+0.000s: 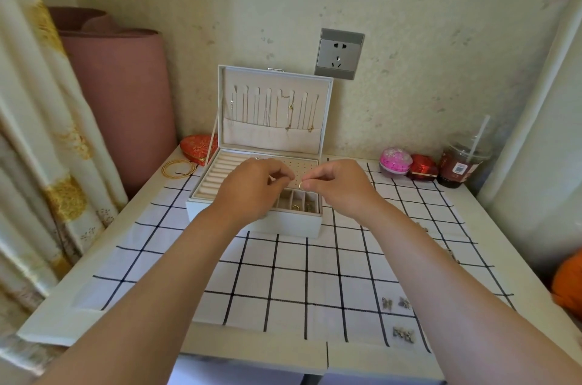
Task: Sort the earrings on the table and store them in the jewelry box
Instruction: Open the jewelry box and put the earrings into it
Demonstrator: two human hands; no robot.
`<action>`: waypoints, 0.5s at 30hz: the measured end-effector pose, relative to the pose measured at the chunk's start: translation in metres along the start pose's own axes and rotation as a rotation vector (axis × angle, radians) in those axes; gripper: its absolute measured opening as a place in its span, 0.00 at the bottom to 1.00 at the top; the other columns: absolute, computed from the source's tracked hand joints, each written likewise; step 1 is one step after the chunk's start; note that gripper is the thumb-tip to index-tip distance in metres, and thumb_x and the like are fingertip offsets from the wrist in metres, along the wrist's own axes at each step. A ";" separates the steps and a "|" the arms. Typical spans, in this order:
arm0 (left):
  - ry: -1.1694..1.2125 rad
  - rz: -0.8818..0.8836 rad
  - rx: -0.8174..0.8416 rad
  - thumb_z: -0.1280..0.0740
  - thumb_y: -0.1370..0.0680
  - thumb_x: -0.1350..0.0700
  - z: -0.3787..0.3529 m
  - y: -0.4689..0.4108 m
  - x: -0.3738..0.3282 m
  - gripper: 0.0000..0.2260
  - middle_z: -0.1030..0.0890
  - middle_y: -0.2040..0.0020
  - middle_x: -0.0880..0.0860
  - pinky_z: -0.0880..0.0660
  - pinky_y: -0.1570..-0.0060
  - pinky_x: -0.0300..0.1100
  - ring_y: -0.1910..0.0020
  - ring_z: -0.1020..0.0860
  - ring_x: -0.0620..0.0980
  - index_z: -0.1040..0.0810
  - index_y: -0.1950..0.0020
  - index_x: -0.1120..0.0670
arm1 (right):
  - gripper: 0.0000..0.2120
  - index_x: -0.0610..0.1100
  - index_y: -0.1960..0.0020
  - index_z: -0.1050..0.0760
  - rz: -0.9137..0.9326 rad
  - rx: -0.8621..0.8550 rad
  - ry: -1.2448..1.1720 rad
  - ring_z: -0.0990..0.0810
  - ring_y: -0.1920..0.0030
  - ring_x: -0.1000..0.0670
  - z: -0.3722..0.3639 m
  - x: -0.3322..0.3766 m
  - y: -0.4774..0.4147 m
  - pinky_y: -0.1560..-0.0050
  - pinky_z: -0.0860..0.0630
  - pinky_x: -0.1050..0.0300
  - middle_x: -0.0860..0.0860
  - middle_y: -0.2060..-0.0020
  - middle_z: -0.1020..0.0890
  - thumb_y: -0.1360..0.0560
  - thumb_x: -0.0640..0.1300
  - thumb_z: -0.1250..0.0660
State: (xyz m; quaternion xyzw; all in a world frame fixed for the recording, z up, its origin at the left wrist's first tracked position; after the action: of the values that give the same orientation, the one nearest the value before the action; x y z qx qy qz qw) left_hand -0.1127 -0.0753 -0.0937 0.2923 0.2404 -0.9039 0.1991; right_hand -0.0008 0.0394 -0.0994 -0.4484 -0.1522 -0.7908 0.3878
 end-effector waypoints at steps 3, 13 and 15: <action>-0.230 -0.147 0.074 0.34 0.21 0.49 -0.009 0.006 -0.005 0.09 0.21 0.49 0.44 0.29 0.46 0.45 0.48 0.30 0.46 0.17 0.43 0.41 | 0.04 0.53 0.57 0.16 0.047 0.026 0.222 0.20 0.57 0.61 -0.011 -0.001 0.000 0.54 0.25 0.64 0.59 0.60 0.17 0.25 0.45 0.27; -0.354 -0.210 0.065 0.35 0.21 0.47 -0.012 0.010 -0.007 0.12 0.21 0.47 0.45 0.28 0.47 0.46 0.46 0.28 0.49 0.19 0.39 0.42 | 0.08 0.54 0.55 0.16 0.128 -0.004 0.495 0.21 0.51 0.54 -0.010 0.011 0.008 0.49 0.22 0.52 0.60 0.55 0.18 0.22 0.46 0.34; -0.343 -0.232 0.080 0.35 0.21 0.47 -0.015 0.012 -0.011 0.14 0.21 0.46 0.46 0.28 0.46 0.47 0.46 0.28 0.50 0.21 0.36 0.41 | 0.09 0.55 0.51 0.16 0.131 -0.007 0.510 0.22 0.48 0.56 -0.006 0.008 0.011 0.49 0.23 0.56 0.61 0.49 0.19 0.22 0.45 0.34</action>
State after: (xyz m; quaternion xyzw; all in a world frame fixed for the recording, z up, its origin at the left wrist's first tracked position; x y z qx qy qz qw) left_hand -0.0923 -0.0741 -0.1010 0.1125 0.1987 -0.9662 0.1200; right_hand 0.0011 0.0251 -0.0978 -0.2450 -0.0174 -0.8520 0.4623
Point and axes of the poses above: each hand's wrist, its own y-axis away from the middle knuckle, its own z-axis out of the back of the hand, x = y × z, the point moved 10 cm from there along -y, towards the middle knuckle
